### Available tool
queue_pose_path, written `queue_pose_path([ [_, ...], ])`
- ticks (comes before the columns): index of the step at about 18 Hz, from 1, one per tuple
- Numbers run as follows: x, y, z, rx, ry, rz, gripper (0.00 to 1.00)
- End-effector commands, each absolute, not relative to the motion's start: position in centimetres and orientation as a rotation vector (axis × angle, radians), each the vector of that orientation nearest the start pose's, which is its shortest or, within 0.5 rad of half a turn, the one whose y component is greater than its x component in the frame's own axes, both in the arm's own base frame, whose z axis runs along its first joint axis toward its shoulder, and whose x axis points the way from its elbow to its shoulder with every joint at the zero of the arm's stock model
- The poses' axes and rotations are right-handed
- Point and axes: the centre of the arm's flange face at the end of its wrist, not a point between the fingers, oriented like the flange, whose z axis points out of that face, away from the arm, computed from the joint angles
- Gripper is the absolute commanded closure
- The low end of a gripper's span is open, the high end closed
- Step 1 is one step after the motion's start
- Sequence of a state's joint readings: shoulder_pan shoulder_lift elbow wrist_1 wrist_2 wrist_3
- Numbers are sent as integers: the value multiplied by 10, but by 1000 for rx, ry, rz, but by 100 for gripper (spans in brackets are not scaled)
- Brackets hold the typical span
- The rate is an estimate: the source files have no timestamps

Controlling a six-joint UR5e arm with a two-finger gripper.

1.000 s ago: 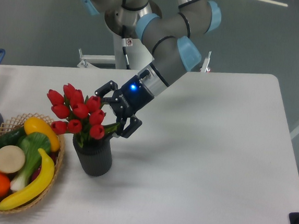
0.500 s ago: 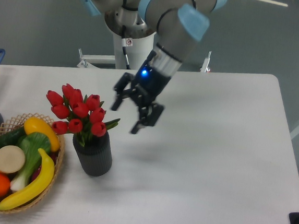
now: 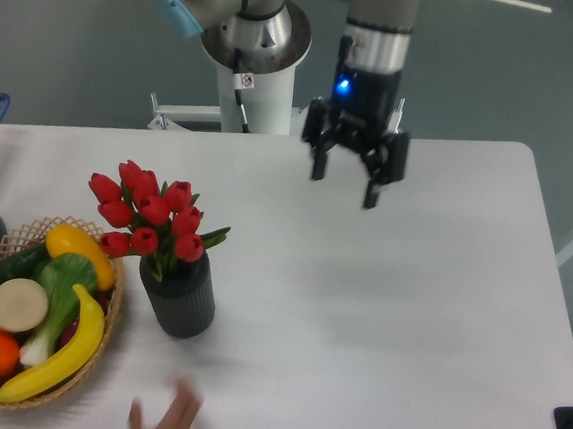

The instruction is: Insert the flowers into the vase

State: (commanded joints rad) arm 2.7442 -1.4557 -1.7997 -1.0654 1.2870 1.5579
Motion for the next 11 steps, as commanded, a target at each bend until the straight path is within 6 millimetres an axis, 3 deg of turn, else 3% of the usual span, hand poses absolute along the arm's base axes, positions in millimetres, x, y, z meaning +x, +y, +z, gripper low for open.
queue_pose_path([
  [6,-411,269,533,-2731,861,364,0],
  [11,-425,234,536,-2728,950,371,0],
])
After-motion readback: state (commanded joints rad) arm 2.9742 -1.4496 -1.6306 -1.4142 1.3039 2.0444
